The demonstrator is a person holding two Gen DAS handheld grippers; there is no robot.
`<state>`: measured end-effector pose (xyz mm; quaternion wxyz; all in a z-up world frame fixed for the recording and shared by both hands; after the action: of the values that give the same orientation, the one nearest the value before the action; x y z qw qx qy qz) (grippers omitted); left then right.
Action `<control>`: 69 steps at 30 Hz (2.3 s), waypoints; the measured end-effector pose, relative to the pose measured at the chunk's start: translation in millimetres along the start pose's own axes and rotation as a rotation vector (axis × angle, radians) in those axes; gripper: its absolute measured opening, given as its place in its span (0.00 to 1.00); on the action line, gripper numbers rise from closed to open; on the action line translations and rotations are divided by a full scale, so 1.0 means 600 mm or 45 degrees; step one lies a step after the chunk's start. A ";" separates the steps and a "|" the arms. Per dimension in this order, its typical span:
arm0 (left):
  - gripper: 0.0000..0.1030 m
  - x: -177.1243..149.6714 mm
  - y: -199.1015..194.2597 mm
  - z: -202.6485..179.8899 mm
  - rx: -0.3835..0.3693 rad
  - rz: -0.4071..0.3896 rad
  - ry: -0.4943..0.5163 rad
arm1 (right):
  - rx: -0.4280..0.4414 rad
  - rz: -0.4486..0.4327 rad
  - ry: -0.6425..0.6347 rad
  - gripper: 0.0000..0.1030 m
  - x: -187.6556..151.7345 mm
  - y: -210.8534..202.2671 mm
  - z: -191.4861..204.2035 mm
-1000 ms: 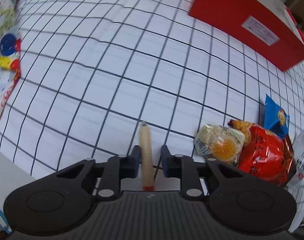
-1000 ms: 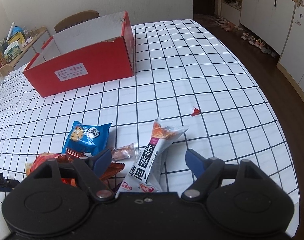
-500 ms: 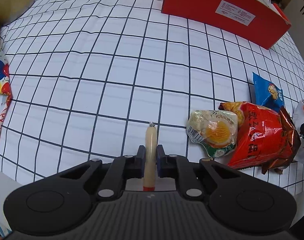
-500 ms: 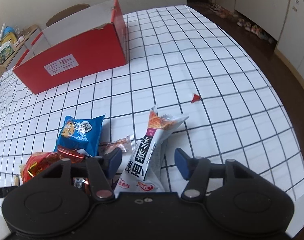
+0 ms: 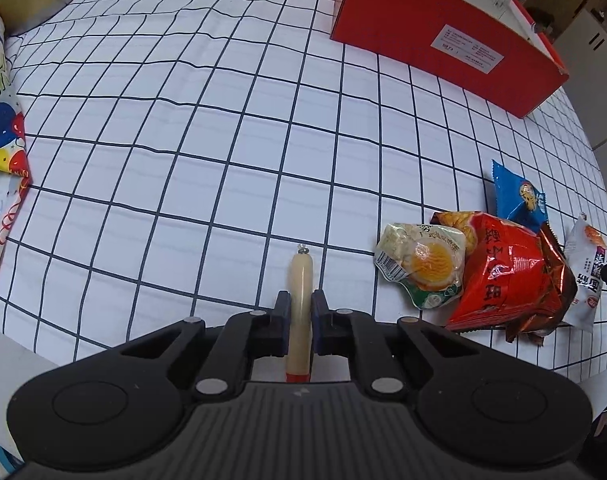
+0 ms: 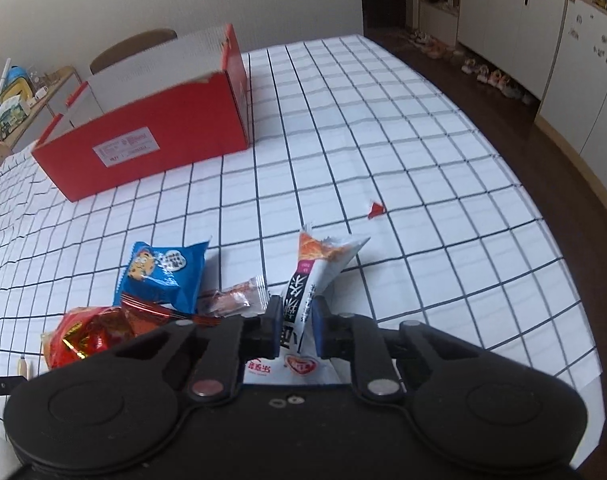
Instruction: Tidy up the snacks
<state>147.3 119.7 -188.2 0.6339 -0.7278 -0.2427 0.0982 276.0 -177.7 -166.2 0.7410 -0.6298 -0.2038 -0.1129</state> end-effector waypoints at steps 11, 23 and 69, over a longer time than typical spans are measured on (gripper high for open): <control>0.09 -0.008 -0.036 0.014 -0.049 -0.063 0.018 | -0.015 -0.115 -0.110 0.06 -0.012 -0.068 0.036; 0.09 -0.021 -0.041 0.043 -0.055 -0.062 -0.015 | 0.073 0.109 0.097 0.08 0.038 -0.009 -0.015; 0.09 -0.005 -0.027 0.043 -0.041 -0.048 -0.051 | -0.027 0.340 0.193 0.44 0.026 0.114 -0.013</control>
<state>129.7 142.1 -177.6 0.6188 -0.7311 -0.2704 0.0968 320.2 -171.8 -220.9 0.7559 -0.6488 -0.0606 -0.0628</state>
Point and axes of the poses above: each gripper's, at about its wrist camera, not at the fingertips, and y roughly the way its jaws point, z to its left, x to its top, the point moved 5 cm from there along y, roughly the way its jaws point, and after that the axes turned 8 degrees about z, right-handed, at the moved point
